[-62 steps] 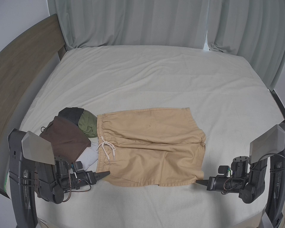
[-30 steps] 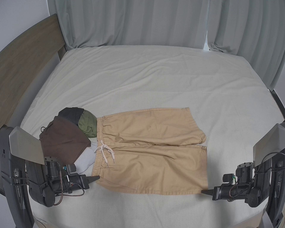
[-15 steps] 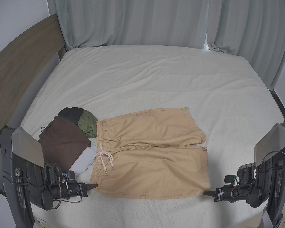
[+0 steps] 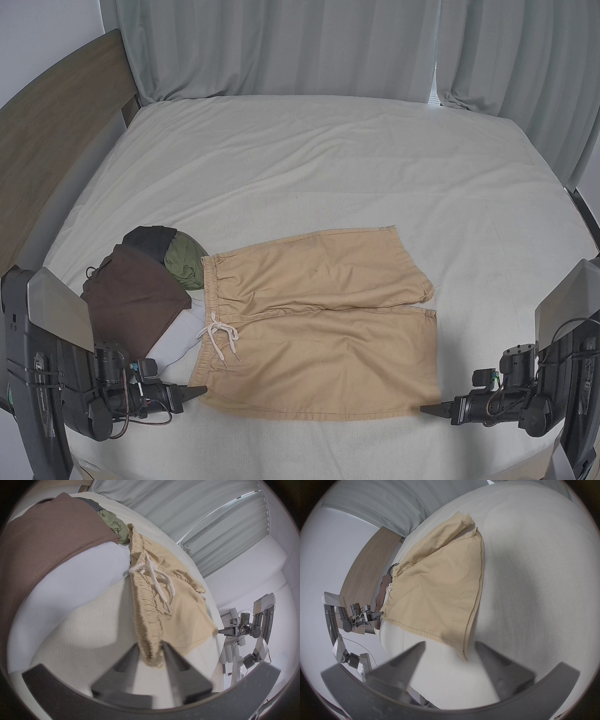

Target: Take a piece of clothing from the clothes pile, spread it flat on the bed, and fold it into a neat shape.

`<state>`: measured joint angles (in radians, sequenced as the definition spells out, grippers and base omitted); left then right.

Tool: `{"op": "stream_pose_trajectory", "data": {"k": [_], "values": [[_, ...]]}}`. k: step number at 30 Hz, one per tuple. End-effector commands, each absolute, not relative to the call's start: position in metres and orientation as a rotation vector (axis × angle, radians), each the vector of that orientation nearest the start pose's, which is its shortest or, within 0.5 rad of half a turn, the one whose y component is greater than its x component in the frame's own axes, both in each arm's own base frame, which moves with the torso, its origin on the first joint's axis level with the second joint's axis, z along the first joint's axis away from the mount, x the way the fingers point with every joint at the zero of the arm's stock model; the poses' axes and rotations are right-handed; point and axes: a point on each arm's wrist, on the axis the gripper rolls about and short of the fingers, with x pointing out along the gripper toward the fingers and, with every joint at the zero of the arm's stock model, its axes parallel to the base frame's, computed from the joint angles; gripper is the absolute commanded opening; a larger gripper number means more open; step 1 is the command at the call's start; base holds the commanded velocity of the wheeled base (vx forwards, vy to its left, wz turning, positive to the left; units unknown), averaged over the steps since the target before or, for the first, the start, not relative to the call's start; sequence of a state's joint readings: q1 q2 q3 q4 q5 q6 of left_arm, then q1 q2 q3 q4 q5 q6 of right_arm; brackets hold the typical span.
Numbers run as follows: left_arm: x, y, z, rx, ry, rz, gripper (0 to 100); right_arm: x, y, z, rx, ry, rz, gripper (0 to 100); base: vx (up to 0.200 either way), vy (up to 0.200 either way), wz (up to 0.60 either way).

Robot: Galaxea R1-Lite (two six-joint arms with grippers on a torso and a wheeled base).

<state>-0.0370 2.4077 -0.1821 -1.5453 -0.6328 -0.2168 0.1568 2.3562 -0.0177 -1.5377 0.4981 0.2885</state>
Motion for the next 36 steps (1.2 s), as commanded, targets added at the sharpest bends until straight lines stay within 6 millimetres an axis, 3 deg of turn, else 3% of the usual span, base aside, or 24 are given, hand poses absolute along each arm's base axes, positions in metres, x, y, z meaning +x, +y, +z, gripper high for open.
{"op": "stream_pose_trajectory", "data": {"k": [1, 23, 24, 36], "values": [[0.255, -0.022, -0.043, -0.401, 0.714, -0.570, 100, 0.208, 0.044, -0.035, 0.402, 0.888, 0.501, 100, 0.000, 0.000, 0.00], [0.250, -0.026, -0.043, -0.400, 0.733, -0.585, 100, 0.215, 0.043, -0.036, 0.403, 0.866, 0.496, 100, 0.000, 0.000, 0.00], [0.250, -0.026, -0.043, -0.401, 0.735, -0.584, 0, 0.215, 0.043, -0.037, 0.402, 0.867, 0.498, 100, 0.000, 0.000, 0.00], [0.251, -0.026, -0.046, -0.397, 0.738, -0.587, 0, 0.219, 0.046, -0.038, 0.404, 0.859, 0.525, 100, 0.000, 0.000, 0.00]]}}
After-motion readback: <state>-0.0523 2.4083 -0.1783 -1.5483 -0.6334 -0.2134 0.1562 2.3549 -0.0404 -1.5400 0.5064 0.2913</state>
